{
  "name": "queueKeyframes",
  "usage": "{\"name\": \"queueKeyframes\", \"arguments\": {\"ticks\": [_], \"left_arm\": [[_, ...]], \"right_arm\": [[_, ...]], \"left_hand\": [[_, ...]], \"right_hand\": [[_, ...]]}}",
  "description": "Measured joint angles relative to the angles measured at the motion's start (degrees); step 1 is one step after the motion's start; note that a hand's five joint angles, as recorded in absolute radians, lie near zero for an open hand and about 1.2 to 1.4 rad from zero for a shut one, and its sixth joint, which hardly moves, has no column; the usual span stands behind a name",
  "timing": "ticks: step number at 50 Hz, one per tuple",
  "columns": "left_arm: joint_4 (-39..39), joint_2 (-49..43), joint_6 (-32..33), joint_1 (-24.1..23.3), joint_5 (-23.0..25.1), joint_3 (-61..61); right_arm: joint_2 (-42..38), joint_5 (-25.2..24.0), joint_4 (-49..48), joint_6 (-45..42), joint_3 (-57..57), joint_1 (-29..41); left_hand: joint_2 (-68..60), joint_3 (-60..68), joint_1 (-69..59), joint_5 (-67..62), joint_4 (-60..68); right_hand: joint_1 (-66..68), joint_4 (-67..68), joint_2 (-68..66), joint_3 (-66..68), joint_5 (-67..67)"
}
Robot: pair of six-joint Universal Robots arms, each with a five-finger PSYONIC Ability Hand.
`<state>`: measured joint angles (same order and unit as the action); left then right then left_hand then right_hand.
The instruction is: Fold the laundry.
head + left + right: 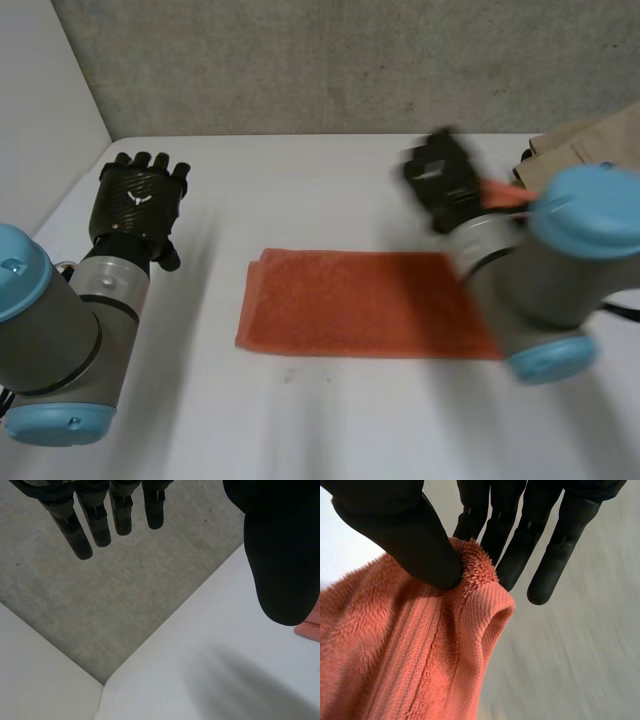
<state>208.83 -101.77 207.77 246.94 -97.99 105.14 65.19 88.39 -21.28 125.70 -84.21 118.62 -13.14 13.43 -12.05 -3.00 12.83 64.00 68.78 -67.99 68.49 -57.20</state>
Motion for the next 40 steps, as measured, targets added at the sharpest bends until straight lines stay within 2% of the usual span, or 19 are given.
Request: {"name": "queueKeyframes", "arguments": {"ticks": [4, 7, 10, 12, 15, 18, 23, 27, 33, 40], "left_arm": [[0.03, 0.81, -0.12, 0.59, -0.01, 0.25], [0.03, 1.20, -0.32, 0.92, -0.02, 0.37], [0.02, 1.40, -0.59, 1.11, -0.01, 0.45], [0.01, 1.43, -0.74, 1.14, 0.00, 0.48], [0.00, 1.40, -0.92, 1.04, 0.04, 0.44], [0.00, 1.34, -1.01, 0.79, 0.10, 0.20], [0.05, 1.11, -1.55, -0.67, 0.33, -0.90], [0.08, 0.35, -2.38, -3.29, 1.31, -2.52], [0.04, -3.88, -3.86, -8.49, 4.50, -6.32], [-0.99, -14.15, -5.17, -14.92, 8.14, -14.87]], "right_arm": [[-7.02, -9.86, -3.66, 0.22, 2.77, 9.91], [-11.70, -15.50, -4.75, 0.08, 4.09, 13.96], [-16.05, -18.80, -5.08, -0.07, 5.32, 16.56], [-18.28, -19.56, -5.01, -0.09, 5.92, 17.57], [-20.31, -18.54, -4.80, 0.30, 6.41, 18.29], [-19.44, -15.57, -4.64, 1.91, 5.75, 18.15], [-12.62, -9.05, -4.02, 9.83, 1.72, 15.71], [-6.00, -6.43, -1.95, 18.48, -2.84, 11.63], [-0.71, -5.71, 4.02, 27.73, -8.84, 5.34], [0.12, -6.04, 6.79, 28.78, -14.86, -0.95]], "left_hand": [[0.00, 0.00, 0.00, 0.00, 0.00], [0.00, 0.00, 0.00, 0.00, 0.00], [0.00, 0.00, 0.00, 0.00, 0.00], [0.00, 0.00, 0.00, 0.00, 0.00], [0.06, 0.00, 0.00, 0.00, 0.00], [0.19, 0.00, 0.00, 0.00, 0.00], [0.19, 0.00, 0.00, 0.00, 0.00], [0.19, 0.00, 0.00, 0.00, 0.00], [0.19, 0.00, 0.00, 0.00, 0.00], [0.19, 0.00, 0.00, 0.00, 0.00]], "right_hand": [[0.00, 0.00, 0.00, 0.01, -0.13], [0.00, 0.00, 0.00, 0.01, -0.13], [0.00, 0.00, 0.00, 0.01, -0.13], [-4.59, -7.01, 7.55, -7.81, 5.96], [-33.14, -36.75, 37.19, -36.55, 36.67], [-49.27, -53.87, 53.53, -53.60, 52.79], [-50.49, -56.61, 55.51, -56.20, 54.31], [-50.49, -56.57, 55.51, -56.20, 54.31], [-50.49, -56.57, 55.51, -56.20, 54.31], [-50.49, -56.57, 55.51, -56.16, 54.31]]}}
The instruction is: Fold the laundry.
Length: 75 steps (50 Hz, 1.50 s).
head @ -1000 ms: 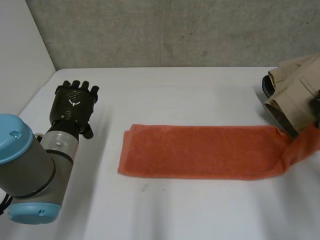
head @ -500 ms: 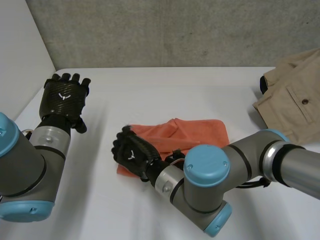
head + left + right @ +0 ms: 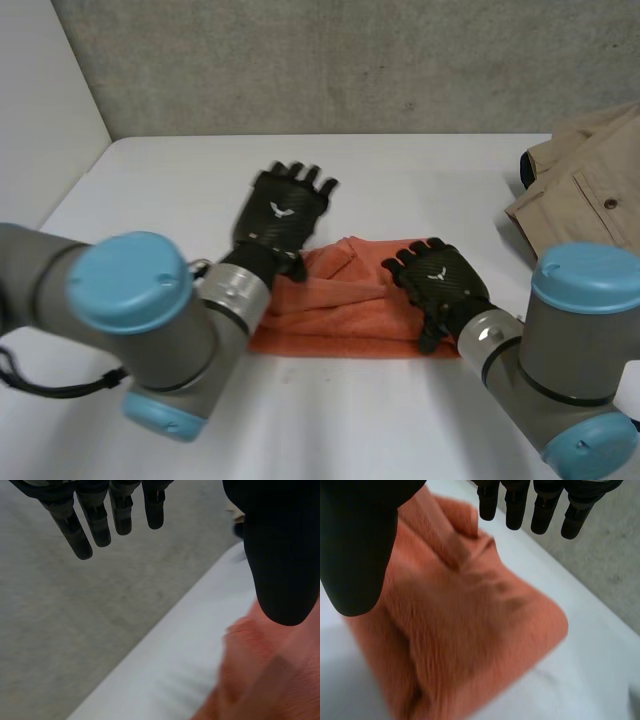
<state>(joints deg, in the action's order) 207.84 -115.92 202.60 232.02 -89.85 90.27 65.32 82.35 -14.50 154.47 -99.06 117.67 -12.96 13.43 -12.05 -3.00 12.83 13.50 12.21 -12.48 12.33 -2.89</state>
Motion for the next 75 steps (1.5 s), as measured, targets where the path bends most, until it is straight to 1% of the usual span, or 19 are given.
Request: {"name": "queueKeyframes", "arguments": {"ticks": [5, 12, 16, 19, 24, 26, 29, 35, 37, 44, 53, 57, 59, 62, 68, 71, 73, 74, 75], "left_arm": [[-2.94, -8.34, -0.03, -2.11, 0.65, -7.28], [-6.67, -16.29, 0.21, -2.33, 0.25, -15.09], [-7.58, -20.39, 0.30, -1.93, -1.57, -19.56], [-7.14, -21.49, 0.40, -0.98, -6.04, -21.54], [-5.93, -21.31, 2.26, 1.76, -19.01, -22.80], [-5.76, -20.64, 3.75, 2.41, -22.63, -21.99], [-5.78, -18.70, 5.92, 2.63, -24.96, -19.23], [-5.97, -11.54, 6.61, 0.65, -22.67, -11.91], [-6.02, -9.11, 6.06, -0.17, -21.78, -9.76], [-6.05, -2.45, 3.74, -1.59, -20.43, -3.91], [-6.01, 1.13, 3.13, -1.78, -18.94, 0.77], [-6.35, 0.88, 3.39, -2.09, -14.71, 1.98], [-6.94, 0.54, 3.59, -2.46, -10.47, 2.99], [-7.84, 0.17, 3.74, -2.80, -6.55, 4.08], [-9.11, -1.51, 3.86, -3.08, -3.77, 4.97], [-9.20, -2.84, 3.88, -3.02, -3.85, 4.74], [-9.12, -3.81, 3.88, -2.91, -4.08, 4.39], [-9.02, -4.54, 3.88, -2.81, -4.27, 4.07], [-8.97, -4.87, 3.87, -2.76, -4.38, 3.90]], "right_arm": [[-0.26, 0.06, -1.06, -1.58, -2.40, -1.48], [-0.56, 2.09, -2.15, -2.29, -2.99, -1.06], [-0.93, 5.12, -3.24, -2.85, -2.89, -0.54], [-1.10, 6.44, -3.96, -3.92, -2.84, -0.43], [-1.33, 8.06, -4.88, -7.07, -2.78, -0.43], [-1.40, 8.69, -5.22, -8.34, -2.75, -0.43], [-1.50, 9.38, -5.65, -9.64, -2.73, -0.43], [-1.84, 9.77, -5.76, -10.59, -2.72, -0.77], [-1.86, 9.77, -5.57, -10.99, -2.71, -0.96], [-1.38, 10.05, -4.00, -16.02, -2.93, -1.87], [0.31, 15.12, -1.44, -27.72, -3.71, -3.52], [0.57, 16.10, -1.45, -28.65, -4.03, -3.60], [0.55, 16.30, -1.61, -28.58, -4.25, -3.57], [0.46, 16.29, -2.05, -28.01, -4.48, -3.54], [0.28, 15.98, -3.29, -25.52, -5.02, -3.50], [0.26, 15.67, -3.61, -24.55, -5.16, -3.51], [0.25, 15.41, -3.72, -24.12, -5.24, -3.53], [0.25, 15.13, -3.77, -23.74, -5.32, -3.54], [0.25, 15.04, -3.78, -23.61, -5.35, -3.55]], "left_hand": [[0.00, 0.00, 0.00, 0.00, 0.00], [-0.37, 0.18, -0.27, -0.27, 0.64], [-10.76, 10.15, -12.58, -10.62, 10.60], [-14.97, 14.45, -16.59, -14.82, 15.22], [-14.90, 14.39, -16.14, -14.41, 14.89], [-13.61, 13.08, -14.83, -12.95, 13.35], [-12.47, 11.94, -13.91, -11.61, 11.94], [-9.53, 8.85, -11.24, -8.57, 9.01], [-9.38, 8.78, -11.24, -8.45, 8.89], [-8.64, 8.08, -10.45, -7.72, 8.22], [-6.39, 6.09, -8.19, -5.46, 6.10], [-6.39, 6.09, -8.19, -5.45, 6.10], [-6.39, 6.10, -8.19, -5.46, 6.11], [-6.39, 6.09, -8.19, -5.45, 6.11], [-7.21, 6.74, -8.69, -6.76, 6.94], [-14.34, 13.89, -15.65, -14.03, 13.97], [-25.23, 24.68, -28.64, -25.17, 25.42], [-35.62, 33.99, -38.84, -34.28, 34.74], [-37.86, 37.14, -42.22, -37.47, 37.94]], "right_hand": [[0.00, 0.13, -0.14, 0.10, -0.12], [0.20, 1.22, -0.19, 0.99, -0.25], [4.26, 6.33, -5.94, 6.18, -5.96], [7.66, 9.25, -8.43, 9.12, -8.83], [14.89, 16.17, -15.45, 15.91, -15.51], [20.84, 21.88, -21.85, 21.70, -20.98], [26.14, 27.10, -27.12, 27.06, -25.85], [47.84, 49.30, -49.35, 49.22, -47.76], [50.69, 54.84, -54.98, 54.70, -52.61], [50.69, 56.32, -55.52, 55.86, -52.77], [50.69, 56.33, -55.52, 55.86, -52.77], [50.69, 56.33, -55.52, 55.95, -52.77], [50.69, 56.34, -55.52, 55.95, -52.77], [50.69, 56.34, -55.53, 55.95, -52.77], [50.69, 56.46, -55.52, 55.94, -52.78], [50.69, 56.52, -55.53, 55.95, -53.07], [50.69, 56.52, -55.53, 55.94, -53.32], [50.69, 56.52, -55.53, 55.95, -53.37], [50.69, 56.52, -55.53, 55.95, -53.37]]}}
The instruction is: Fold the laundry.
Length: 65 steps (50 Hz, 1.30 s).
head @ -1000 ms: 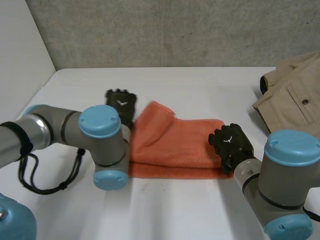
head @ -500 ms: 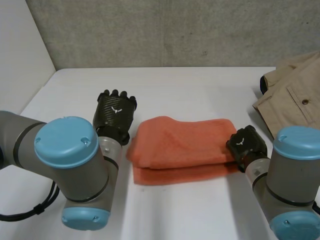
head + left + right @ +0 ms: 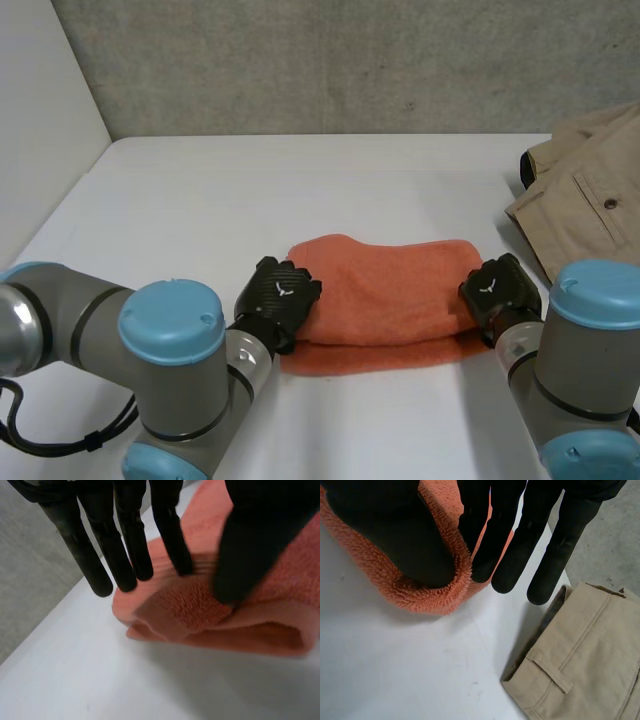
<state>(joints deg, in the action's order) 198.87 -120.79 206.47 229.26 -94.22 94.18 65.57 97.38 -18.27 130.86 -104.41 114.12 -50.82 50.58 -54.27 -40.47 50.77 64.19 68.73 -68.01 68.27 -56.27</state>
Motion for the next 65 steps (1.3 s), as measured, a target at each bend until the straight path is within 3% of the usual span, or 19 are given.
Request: {"name": "queueKeyframes", "arguments": {"ticks": [1, 4, 18, 28, 29, 30, 31, 34, 41, 46, 52, 55, 57, 59, 61, 65], "left_arm": [[0.06, -0.45, -0.04, 0.05, -0.17, -0.23], [0.25, -1.13, -0.15, 0.05, -0.74, -0.50], [0.00, 11.26, -1.17, -6.22, -3.85, 7.28], [0.13, 11.68, -1.01, -7.56, -6.64, 10.20], [0.11, 11.66, -0.98, -7.44, -6.91, 10.23], [0.09, 11.73, -0.89, -7.27, -7.30, 10.25], [0.04, 11.86, -0.79, -7.14, -7.55, 10.26], [-0.14, 12.85, -0.56, -6.85, -8.06, 10.35], [-0.27, 17.38, -0.87, -4.25, -8.49, 10.93], [-0.24, 20.42, -1.22, 2.09, -8.41, 11.52], [0.08, 20.99, -2.81, 5.95, -8.22, 11.68], [0.29, 20.70, -5.10, 6.73, -8.10, 11.20], [0.43, 20.15, -7.70, 6.89, -7.97, 10.10], [0.45, 19.83, -8.74, 6.83, -7.93, 9.45], [0.49, 18.77, -10.98, 6.43, -7.82, 7.30], [0.49, 16.69, -12.77, 4.98, -7.68, 3.37]], "right_arm": [[-0.01, -0.15, 0.00, 0.23, -0.06, -0.01], [-0.05, -0.42, 0.04, 0.77, -0.18, -0.04], [0.07, -0.12, 0.69, 1.19, 0.49, -1.76], [0.13, -0.42, 0.75, 0.76, 1.03, -2.92], [0.15, -0.47, 0.70, 0.68, 1.11, -3.06], [0.18, -0.56, 0.57, 0.55, 1.31, -3.27], [0.21, -0.66, 0.47, 0.45, 1.54, -3.40], [0.33, -1.25, 0.05, 0.29, 2.61, -3.47], [1.31, -5.71, -2.58, -0.28, 5.10, -0.40], [1.49, -13.87, -7.77, -3.06, 4.97, 9.71], [-0.87, -19.74, -11.54, -6.63, 2.70, 18.09], [-2.05, -21.18, -12.44, -7.46, 1.95, 20.10], [-2.54, -21.86, -12.81, -6.39, 1.63, 20.69], [-2.55, -21.93, -12.87, -5.96, 1.59, 20.70], [-1.27, -22.13, -13.04, -0.32, 1.30, 19.36], [2.51, -21.93, -12.63, 10.09, 0.84, 15.29]], "left_hand": [[-11.05, 10.30, -10.02, -10.43, 10.43], [-17.21, 17.09, -12.24, -15.24, 17.42], [-17.70, 17.51, -12.24, -15.24, 17.79], [-15.55, 15.89, -10.79, -14.61, 16.06], [-7.03, 7.15, -1.46, -6.79, 7.05], [10.96, -10.41, 19.37, 10.95, -10.87], [21.01, -20.29, 29.67, 19.85, -19.71], [35.08, -33.90, 42.37, 34.23, -34.67], [39.07, -38.52, 43.42, 37.65, -39.23], [39.07, -38.52, 43.42, 37.65, -39.23], [39.07, -38.52, 43.42, 37.65, -39.23], [39.07, -38.52, 43.42, 37.65, -39.23], [39.07, -38.52, 43.42, 37.65, -39.22], [39.07, -38.52, 43.42, 37.65, -39.22], [39.07, -38.52, 43.42, 37.65, -39.22], [39.07, -38.52, 43.42, 37.65, -39.22]], "right_hand": [[0.00, 0.00, 0.00, 0.00, 0.00], [0.00, 0.00, 0.00, 0.00, 0.00], [0.00, 0.00, 0.00, 0.00, 0.00], [0.00, 0.00, 0.00, 0.00, 0.00], [0.00, 0.00, 0.00, 0.00, 0.00], [0.00, 0.00, 0.00, 0.00, 0.00], [0.00, 0.01, 0.00, 0.00, 0.00], [0.00, 0.01, 0.00, 0.00, 0.00], [0.00, 0.03, -0.02, 0.22, 0.00], [0.00, 0.04, -0.04, 0.22, -0.42], [0.00, -0.24, 0.18, -0.01, -0.37], [-6.25, -9.54, 10.01, -10.08, 7.08], [-29.09, -32.26, 33.21, -32.76, 30.59], [-32.90, -36.09, 36.05, -35.63, 34.57], [-49.43, -54.09, 53.56, -53.65, 51.65], [-50.69, -56.52, 55.57, -56.04, 53.38]]}}
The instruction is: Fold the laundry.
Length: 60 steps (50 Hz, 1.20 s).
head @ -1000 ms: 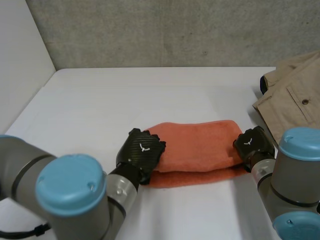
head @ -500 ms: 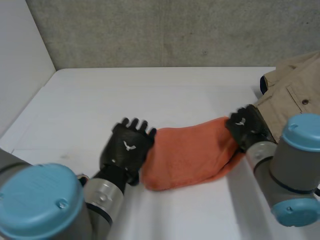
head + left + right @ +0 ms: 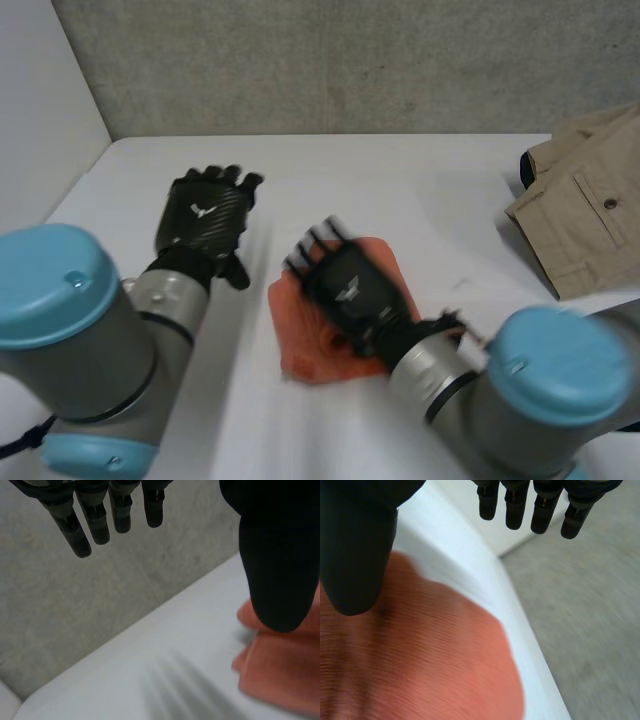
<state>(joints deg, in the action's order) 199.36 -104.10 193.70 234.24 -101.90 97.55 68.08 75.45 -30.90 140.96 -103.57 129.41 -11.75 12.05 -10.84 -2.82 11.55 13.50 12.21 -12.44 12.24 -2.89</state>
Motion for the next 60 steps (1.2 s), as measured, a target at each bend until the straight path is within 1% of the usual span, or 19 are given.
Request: {"name": "queueKeyframes", "arguments": {"ticks": [1, 2, 3, 4, 8, 11, 13, 17, 19, 23, 29, 33, 36, 37, 38, 43, 50, 55, 60], "left_arm": [[0.00, -0.34, -0.11, -0.28, 0.04, -0.53], [-0.02, -1.95, -0.47, -1.73, 0.30, -2.93], [-0.03, -2.94, -0.60, -2.65, 0.49, -4.34], [-0.05, -4.13, -0.68, -3.68, 0.81, -5.86], [-0.21, -10.01, -0.73, -7.93, 3.17, -12.21], [-0.47, -15.01, -0.74, -10.21, 5.47, -16.87], [-0.63, -18.57, -0.73, -11.16, 6.78, -19.79], [-1.25, -24.10, -0.62, -11.96, 7.77, -24.15], [-2.58, -27.83, -0.45, -12.14, 7.27, -27.21], [-6.87, -31.45, 0.31, -12.07, 2.85, -30.61], [-14.29, -31.92, 2.71, -12.10, -7.55, -31.60], [-17.51, -29.23, 4.43, -12.29, -11.32, -28.91], [-18.80, -26.67, 5.88, -12.36, -12.42, -25.85], [-18.80, -26.67, 5.88, -12.36, -12.42, -25.85], [-19.14, -25.50, 6.82, -12.35, -12.60, -23.97], [-19.14, -24.28, 8.53, -12.14, -12.44, -20.17], [-18.23, -25.30, 9.07, -11.12, -12.16, -18.06], [-17.90, -24.17, 8.87, -10.34, -11.87, -18.20], [-17.49, -19.13, 8.58, -10.19, -10.59, -19.01]], "right_arm": [[0.73, 0.03, 0.19, 1.91, -0.09, -0.80], [3.26, 0.18, 1.09, 8.85, -0.30, -3.76], [4.16, 0.20, 1.54, 11.35, -0.33, -4.84], [6.10, 0.16, 3.01, 17.11, -0.33, -7.43], [9.84, -0.19, 9.84, 30.08, 0.69, -15.09], [10.85, -0.69, 16.63, 35.92, 2.37, -20.78], [10.29, -1.07, 20.23, 37.24, 3.63, -23.19], [7.41, -1.62, 24.04, 37.50, 6.17, -25.12], [4.08, -1.98, 25.75, 37.14, 8.60, -25.57], [-1.53, -3.31, 28.13, 36.26, 12.63, -25.39], [-7.90, -8.69, 32.61, 34.41, 18.24, -23.13], [-10.12, -11.31, 34.18, 33.73, 20.75, -19.54], [-11.81, -11.73, 34.62, 33.39, 22.40, -16.11], [-11.81, -11.73, 34.62, 33.39, 22.40, -16.11], [-12.80, -11.09, 34.57, 33.26, 23.10, -14.56], [-15.22, -7.63, 34.32, 32.39, 24.63, -12.45], [-17.89, 0.63, 34.41, 26.85, 26.58, -11.31], [-16.23, 4.44, 34.53, 22.88, 26.60, -10.42], [-11.76, 5.16, 33.99, 21.70, 25.20, -9.69]], "left_hand": [[0.00, 0.00, 0.00, 0.00, 0.00], [0.00, 0.00, 0.00, 0.00, 0.00], [0.00, 0.00, 0.00, 0.00, 0.00], [0.00, 0.00, 0.00, 0.00, 0.00], [0.00, 0.00, 0.00, 0.00, 0.00], [0.00, 0.00, 0.00, 0.00, 0.00], [0.00, 0.00, 0.00, 0.00, 0.00], [-0.01, 0.00, -0.18, 0.00, 0.00], [-0.02, 0.01, -0.18, 0.00, 0.00], [-0.11, 0.05, -0.18, 0.00, 0.13], [-0.11, 0.03, -0.18, 0.00, 0.13], [-0.11, 0.04, -0.18, 0.00, 0.13], [-0.11, 0.04, -0.18, 0.00, 0.13], [-0.11, 0.04, -0.18, 0.00, 0.13], [-0.11, 0.04, -0.18, 0.00, 0.13], [-0.11, 0.05, -0.18, 0.00, 0.13], [-0.11, 0.05, -0.62, 0.00, 0.12], [-0.05, 0.00, -0.70, 0.01, 0.12], [0.00, 0.00, -0.54, 0.03, 0.01]], "right_hand": [[0.00, 0.00, 0.00, 0.00, -0.02], [0.00, 0.00, 0.00, 0.00, 0.00], [0.00, 0.00, 0.00, 0.00, 0.00], [0.00, 0.00, 0.00, 0.00, 0.00], [0.00, 0.00, 0.00, 0.00, 0.00], [0.00, 0.00, 0.00, 0.00, 0.00], [0.00, 0.00, 0.00, 0.00, 0.00], [0.00, 0.00, 0.00, 0.00, 0.00], [0.00, -0.04, 0.00, 0.00, -0.02], [0.00, 0.00, 0.00, 0.00, 0.00], [0.00, 0.00, 0.00, 0.00, 0.00], [0.00, 0.00, 0.00, 0.00, 0.00], [0.01, 0.00, 0.00, 0.00, 0.00], [0.01, 0.00, 0.00, 0.00, 0.00], [0.01, 0.00, 0.00, 0.00, 0.00], [0.01, 0.00, 0.00, 0.00, 0.01], [0.01, 0.00, 0.00, 0.00, 0.00], [0.01, 0.00, 0.40, 0.00, 0.01], [0.01, 0.00, 0.40, 0.00, 0.14]]}}
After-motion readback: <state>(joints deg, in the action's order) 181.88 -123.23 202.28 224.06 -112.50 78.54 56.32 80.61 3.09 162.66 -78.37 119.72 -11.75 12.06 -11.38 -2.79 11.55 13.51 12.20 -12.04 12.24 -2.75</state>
